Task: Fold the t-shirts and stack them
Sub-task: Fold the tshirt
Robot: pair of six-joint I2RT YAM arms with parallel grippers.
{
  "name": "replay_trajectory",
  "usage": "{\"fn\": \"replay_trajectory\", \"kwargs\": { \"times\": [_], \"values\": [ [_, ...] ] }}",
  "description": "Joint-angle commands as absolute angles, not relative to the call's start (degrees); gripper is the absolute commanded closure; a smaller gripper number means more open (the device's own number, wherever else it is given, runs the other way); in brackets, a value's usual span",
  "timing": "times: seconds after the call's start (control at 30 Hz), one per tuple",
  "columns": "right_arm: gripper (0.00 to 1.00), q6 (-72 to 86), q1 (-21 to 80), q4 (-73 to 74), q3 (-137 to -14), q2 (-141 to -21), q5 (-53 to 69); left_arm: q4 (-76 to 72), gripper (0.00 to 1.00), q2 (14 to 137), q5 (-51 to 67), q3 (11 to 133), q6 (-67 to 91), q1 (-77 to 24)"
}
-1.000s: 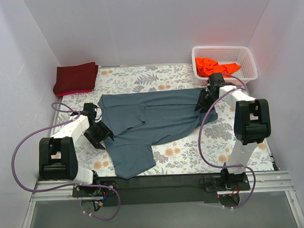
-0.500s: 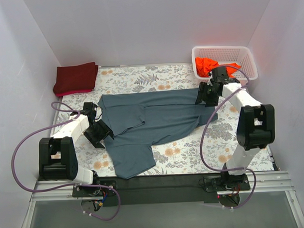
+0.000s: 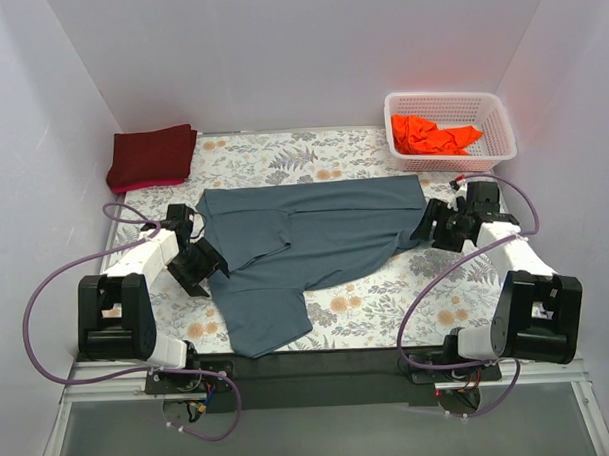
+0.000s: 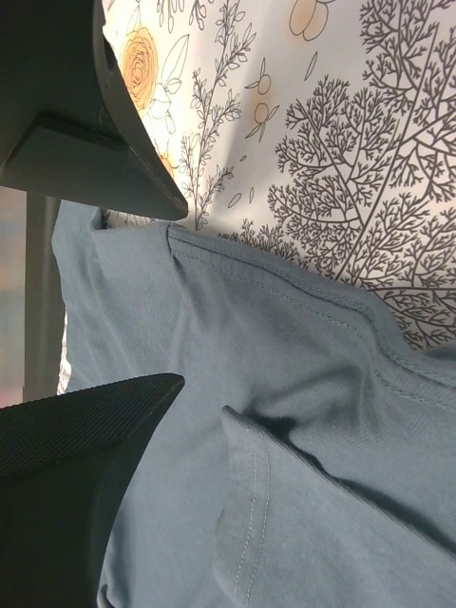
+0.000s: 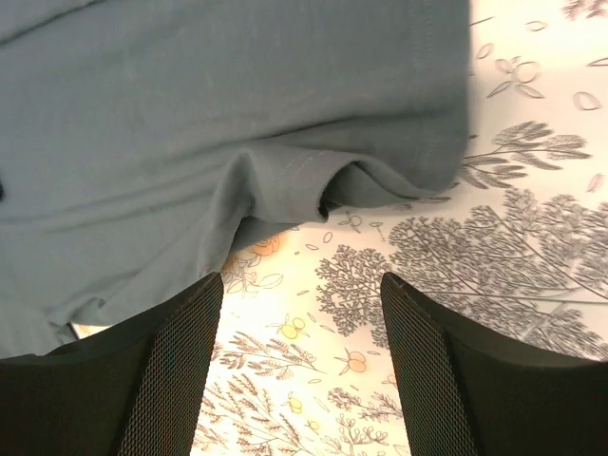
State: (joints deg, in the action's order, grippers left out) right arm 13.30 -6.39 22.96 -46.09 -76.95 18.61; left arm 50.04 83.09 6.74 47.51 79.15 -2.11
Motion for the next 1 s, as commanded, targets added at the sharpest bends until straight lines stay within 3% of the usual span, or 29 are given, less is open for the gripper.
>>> {"fn": "replay_trajectory", "kwargs": {
  "times": [0.0, 0.63, 0.73, 0.97],
  "values": [
    [0.26, 13.8, -6.9, 12.8, -44.0, -76.5, 25.0, 49.6, 0.35, 81.2, 7.1, 49.2, 78.3, -2.3],
    [0.26, 15.7, -6.2, 1.4, -44.0, -87.5, 34.4, 49.5, 0.32, 79.3, 6.6, 48.3, 78.6, -2.3],
    [0.27, 16.1, -5.9, 1.7, -43.5, -88.5, 35.1, 49.2, 0.27, 79.4, 6.7, 48.4, 78.6, -2.3],
    [0.47, 15.6, -5.9, 8.2, -43.1, -85.8, 33.9, 48.9, 0.2, 79.4, 6.7, 48.5, 78.5, -2.3]
  ]
}}
